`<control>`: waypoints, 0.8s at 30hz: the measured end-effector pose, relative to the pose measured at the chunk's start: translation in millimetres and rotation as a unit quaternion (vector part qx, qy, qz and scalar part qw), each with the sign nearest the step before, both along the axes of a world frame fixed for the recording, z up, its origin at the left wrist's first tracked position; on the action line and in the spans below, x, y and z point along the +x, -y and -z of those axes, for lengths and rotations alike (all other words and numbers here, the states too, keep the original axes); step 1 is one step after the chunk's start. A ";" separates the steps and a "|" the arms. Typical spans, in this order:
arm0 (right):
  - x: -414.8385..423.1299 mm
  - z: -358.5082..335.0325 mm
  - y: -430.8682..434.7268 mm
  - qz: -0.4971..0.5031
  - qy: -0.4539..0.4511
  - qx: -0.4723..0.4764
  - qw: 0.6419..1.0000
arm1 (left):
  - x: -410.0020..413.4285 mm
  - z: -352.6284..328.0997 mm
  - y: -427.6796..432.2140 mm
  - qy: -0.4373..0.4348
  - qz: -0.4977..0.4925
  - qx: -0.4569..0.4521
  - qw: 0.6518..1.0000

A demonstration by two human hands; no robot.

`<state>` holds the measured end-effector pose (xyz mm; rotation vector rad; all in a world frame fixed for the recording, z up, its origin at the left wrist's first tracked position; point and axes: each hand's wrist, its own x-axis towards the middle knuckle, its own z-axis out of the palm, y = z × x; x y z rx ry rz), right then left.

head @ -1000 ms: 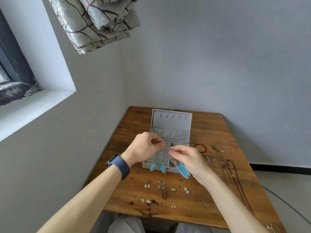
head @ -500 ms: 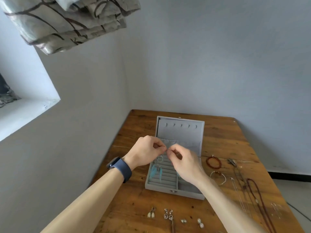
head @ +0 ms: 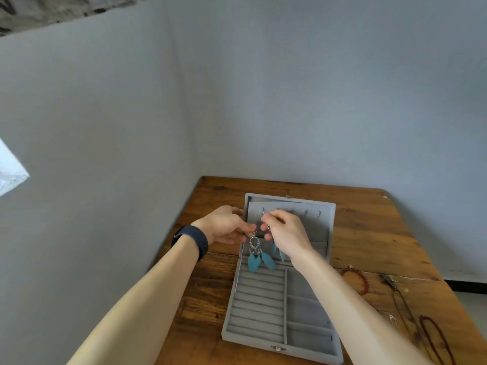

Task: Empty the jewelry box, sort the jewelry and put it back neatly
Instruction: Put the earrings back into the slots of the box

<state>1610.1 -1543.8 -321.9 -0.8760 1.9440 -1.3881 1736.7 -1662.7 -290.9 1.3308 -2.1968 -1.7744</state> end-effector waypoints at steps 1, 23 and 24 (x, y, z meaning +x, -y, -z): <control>0.7 0.9 1.3 0.002 0.003 -0.004 1.000 | -0.2 0.7 2.7 0.003 0.002 0.005 1.000; 45.5 -4.0 0.3 0.158 0.031 0.021 0.987 | 9.1 10.6 -16.5 -0.007 -0.098 -0.138 0.986; 45.2 -1.6 -0.8 0.153 0.033 0.025 0.987 | 9.0 10.9 -16.4 -0.006 -0.097 -0.141 0.985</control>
